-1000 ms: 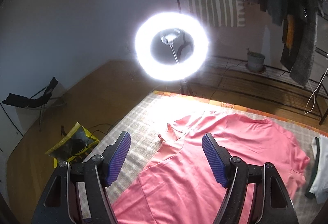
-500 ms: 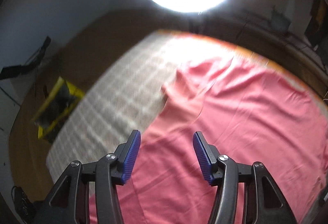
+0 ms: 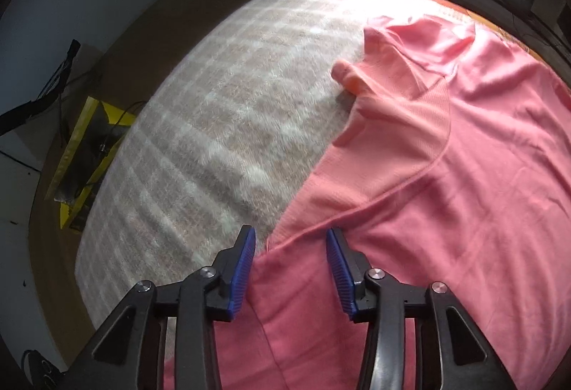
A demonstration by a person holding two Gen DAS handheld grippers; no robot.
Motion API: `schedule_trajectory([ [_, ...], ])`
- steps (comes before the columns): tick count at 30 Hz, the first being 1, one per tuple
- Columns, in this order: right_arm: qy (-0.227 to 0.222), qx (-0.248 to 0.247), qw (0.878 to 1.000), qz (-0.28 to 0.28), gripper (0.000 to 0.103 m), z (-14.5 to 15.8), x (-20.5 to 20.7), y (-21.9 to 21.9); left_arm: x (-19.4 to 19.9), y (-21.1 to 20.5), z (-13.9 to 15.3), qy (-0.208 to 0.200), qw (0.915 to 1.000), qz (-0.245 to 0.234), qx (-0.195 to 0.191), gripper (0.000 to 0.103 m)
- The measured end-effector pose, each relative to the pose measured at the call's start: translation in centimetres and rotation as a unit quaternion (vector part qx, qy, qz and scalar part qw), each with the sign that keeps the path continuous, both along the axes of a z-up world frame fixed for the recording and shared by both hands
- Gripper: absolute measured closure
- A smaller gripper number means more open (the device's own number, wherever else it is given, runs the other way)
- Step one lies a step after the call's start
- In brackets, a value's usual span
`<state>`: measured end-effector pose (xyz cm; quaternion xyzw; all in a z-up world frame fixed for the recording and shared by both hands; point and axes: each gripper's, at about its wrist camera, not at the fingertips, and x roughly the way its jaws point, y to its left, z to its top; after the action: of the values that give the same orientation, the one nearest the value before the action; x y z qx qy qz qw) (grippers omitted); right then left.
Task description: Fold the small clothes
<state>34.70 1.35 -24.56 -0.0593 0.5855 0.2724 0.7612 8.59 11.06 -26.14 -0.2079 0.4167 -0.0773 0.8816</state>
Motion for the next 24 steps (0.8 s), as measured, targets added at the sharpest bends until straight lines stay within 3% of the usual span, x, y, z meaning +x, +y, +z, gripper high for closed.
schedule_trajectory([
  [4,-0.006,0.028,1.000,0.007,0.059,1.3,1.0,-0.2,-0.4,-0.7,0.3,-0.012,0.9998,-0.014,0.000,0.103],
  [8,-0.068,0.055,0.996,-0.026,0.048,4.6,3.6,-2.3,-0.2,-0.5,0.4,-0.013,0.9998,-0.013,-0.004,0.101],
  [9,-0.075,0.056,0.995,-0.039,0.048,5.1,4.5,-2.8,0.0,-0.4,0.4,-0.011,0.9998,-0.015,-0.010,0.090],
  [10,-0.081,0.058,0.994,-0.053,0.048,5.6,5.4,-3.3,0.2,-0.4,0.3,-0.009,0.9997,-0.017,-0.016,0.065],
  [11,-0.084,0.060,0.992,-0.066,0.047,5.9,6.5,-3.7,0.4,-0.3,0.2,-0.007,0.9997,-0.016,-0.017,0.053],
  [12,-0.088,0.060,0.991,-0.077,0.047,6.0,7.6,-3.9,0.6,-0.4,0.2,-0.009,0.9997,-0.015,-0.017,0.050],
  [14,-0.095,0.048,0.990,-0.089,0.046,5.8,9.2,-3.5,0.8,-0.6,0.0,-0.009,0.9997,-0.019,-0.013,0.051],
  [15,-0.097,0.042,0.990,-0.090,0.046,5.6,10.0,-3.1,0.8,-0.7,0.0,-0.009,0.9997,-0.021,-0.008,0.063],
  [16,-0.097,0.036,0.991,-0.087,0.046,5.2,10.7,-2.4,0.9,-0.8,-0.1,-0.004,0.9997,-0.025,-0.004,0.090],
  [17,-0.096,0.032,0.992,-0.080,0.045,4.8,11.1,-1.7,1.2,-0.8,-0.4,0.006,0.9996,-0.028,-0.005,0.100],
  [24,-0.123,-0.065,0.989,-0.038,0.039,1.9,13.2,3.7,1.4,-0.6,-0.6,0.006,0.9993,-0.023,-0.027,0.103],
])
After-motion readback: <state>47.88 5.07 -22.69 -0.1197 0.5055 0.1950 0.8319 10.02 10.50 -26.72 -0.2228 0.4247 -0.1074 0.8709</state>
